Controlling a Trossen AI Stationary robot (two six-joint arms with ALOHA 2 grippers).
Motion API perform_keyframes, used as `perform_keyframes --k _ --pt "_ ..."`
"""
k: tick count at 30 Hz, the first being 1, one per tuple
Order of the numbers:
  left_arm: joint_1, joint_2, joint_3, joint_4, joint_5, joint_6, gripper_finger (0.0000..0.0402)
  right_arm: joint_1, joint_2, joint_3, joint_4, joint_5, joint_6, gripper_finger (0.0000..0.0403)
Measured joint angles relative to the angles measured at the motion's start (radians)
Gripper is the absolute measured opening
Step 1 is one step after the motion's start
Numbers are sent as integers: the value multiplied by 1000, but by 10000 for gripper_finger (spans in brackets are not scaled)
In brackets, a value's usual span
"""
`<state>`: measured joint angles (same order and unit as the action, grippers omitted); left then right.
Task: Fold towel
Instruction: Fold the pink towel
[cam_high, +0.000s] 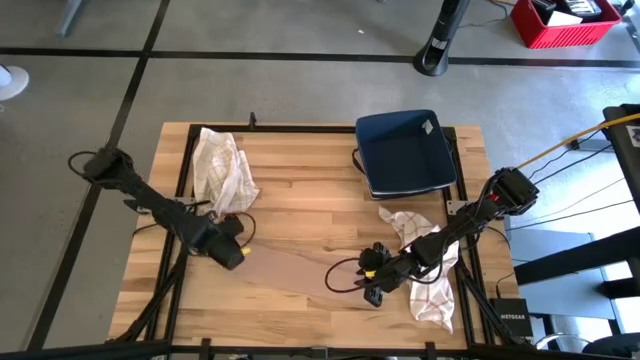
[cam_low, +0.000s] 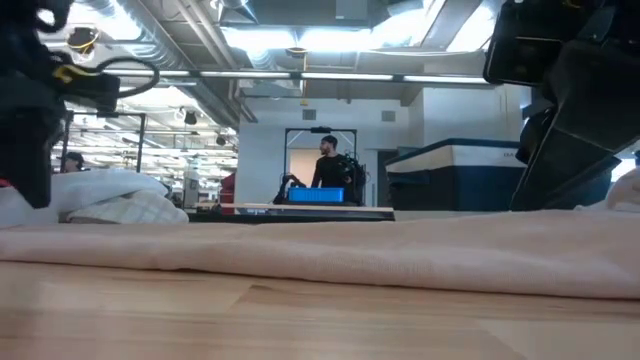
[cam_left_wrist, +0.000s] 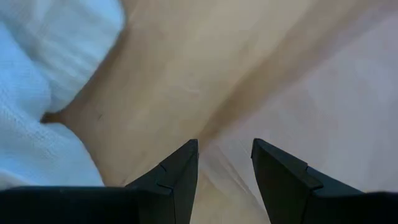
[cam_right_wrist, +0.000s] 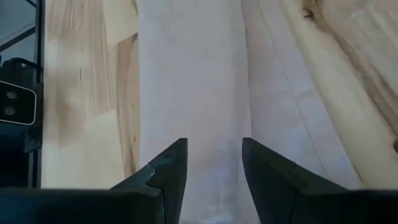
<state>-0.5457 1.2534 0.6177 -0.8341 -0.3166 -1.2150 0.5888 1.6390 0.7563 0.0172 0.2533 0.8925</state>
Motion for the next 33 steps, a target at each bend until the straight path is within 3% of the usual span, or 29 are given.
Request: perform_keyframes --k 4,9,27,33 --pt "25 -115 -112 146 16 -41 143 0 0 0 -9 2 -6 154" --pt "32 -150 -185 198 21 -86 143 0 0 0 -18 13 -7 154" --pt "27 -150 -193 282 104 46 142 0 0 0 -19 17 -7 154" --pt "27 -150 -192 309 122 124 87 0 0 0 -19 17 -7 154"
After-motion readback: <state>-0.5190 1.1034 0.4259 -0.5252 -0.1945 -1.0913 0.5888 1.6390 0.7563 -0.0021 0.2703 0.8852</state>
